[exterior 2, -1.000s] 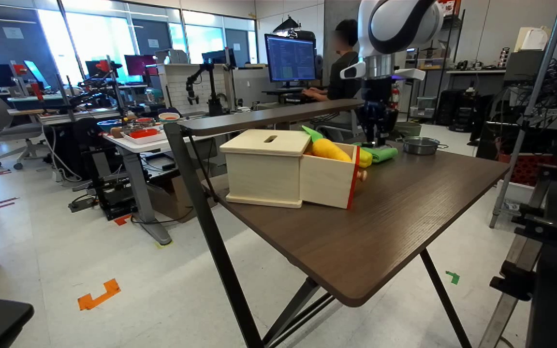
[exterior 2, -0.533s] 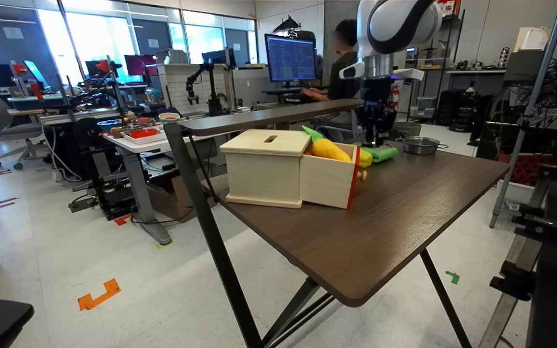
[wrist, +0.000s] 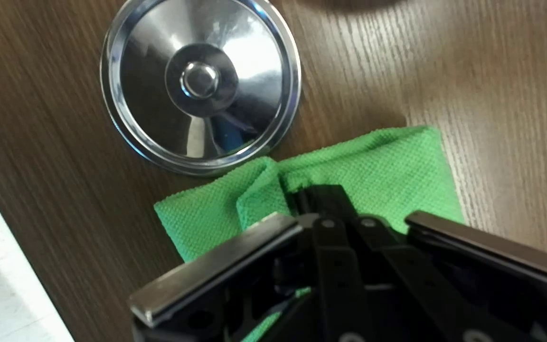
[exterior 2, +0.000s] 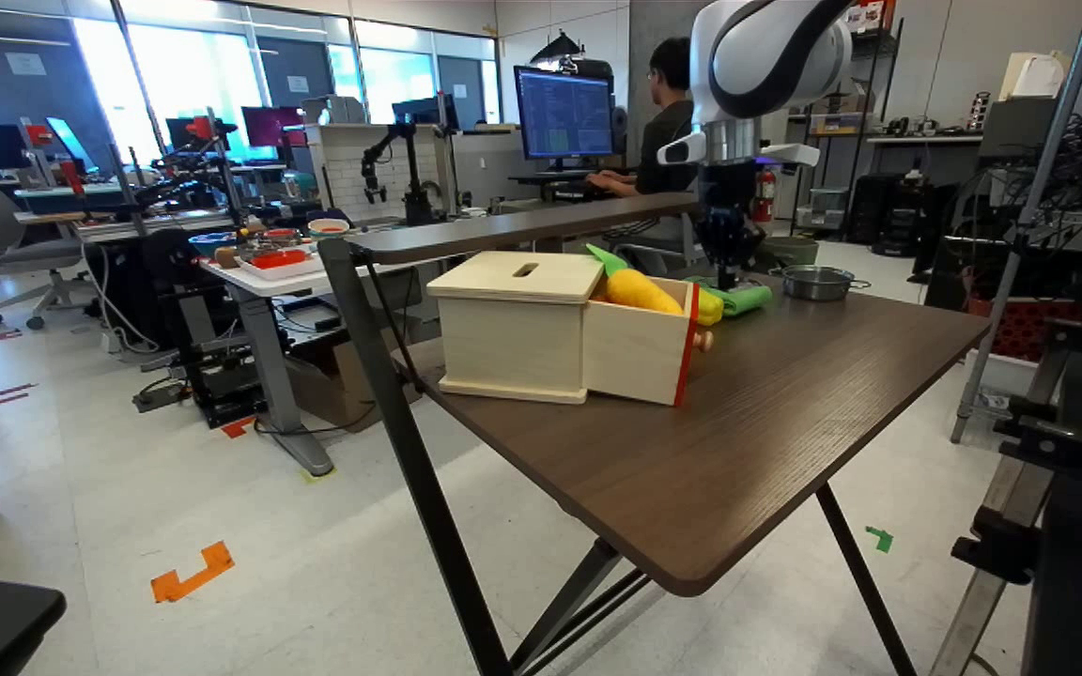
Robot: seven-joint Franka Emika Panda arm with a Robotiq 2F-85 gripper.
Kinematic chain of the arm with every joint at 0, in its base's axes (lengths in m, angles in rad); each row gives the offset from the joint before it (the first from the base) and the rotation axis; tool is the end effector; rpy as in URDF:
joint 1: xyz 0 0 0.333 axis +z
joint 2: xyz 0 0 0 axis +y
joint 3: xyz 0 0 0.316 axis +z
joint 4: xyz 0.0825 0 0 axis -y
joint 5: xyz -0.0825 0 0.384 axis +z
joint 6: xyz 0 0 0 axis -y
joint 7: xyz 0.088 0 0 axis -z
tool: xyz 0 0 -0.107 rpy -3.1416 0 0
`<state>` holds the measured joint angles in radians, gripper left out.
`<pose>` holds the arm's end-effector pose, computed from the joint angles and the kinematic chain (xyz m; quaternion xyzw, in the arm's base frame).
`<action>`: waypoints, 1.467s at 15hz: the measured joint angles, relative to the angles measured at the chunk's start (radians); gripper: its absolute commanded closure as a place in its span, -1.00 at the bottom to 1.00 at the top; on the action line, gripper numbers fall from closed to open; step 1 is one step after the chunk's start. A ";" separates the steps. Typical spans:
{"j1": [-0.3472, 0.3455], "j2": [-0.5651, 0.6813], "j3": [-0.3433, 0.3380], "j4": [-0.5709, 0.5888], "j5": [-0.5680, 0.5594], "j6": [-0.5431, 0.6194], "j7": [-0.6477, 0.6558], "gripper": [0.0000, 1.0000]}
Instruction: Unfold the green cloth once
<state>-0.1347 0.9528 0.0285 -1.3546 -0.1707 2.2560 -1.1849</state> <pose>0.7228 -0.0860 0.1410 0.8299 0.5549 -0.0519 0.0271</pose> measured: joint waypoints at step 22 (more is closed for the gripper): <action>-0.008 0.054 -0.001 0.080 0.000 -0.080 -0.007 0.97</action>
<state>-0.1422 1.0065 0.0279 -1.2742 -0.1707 2.1761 -1.1918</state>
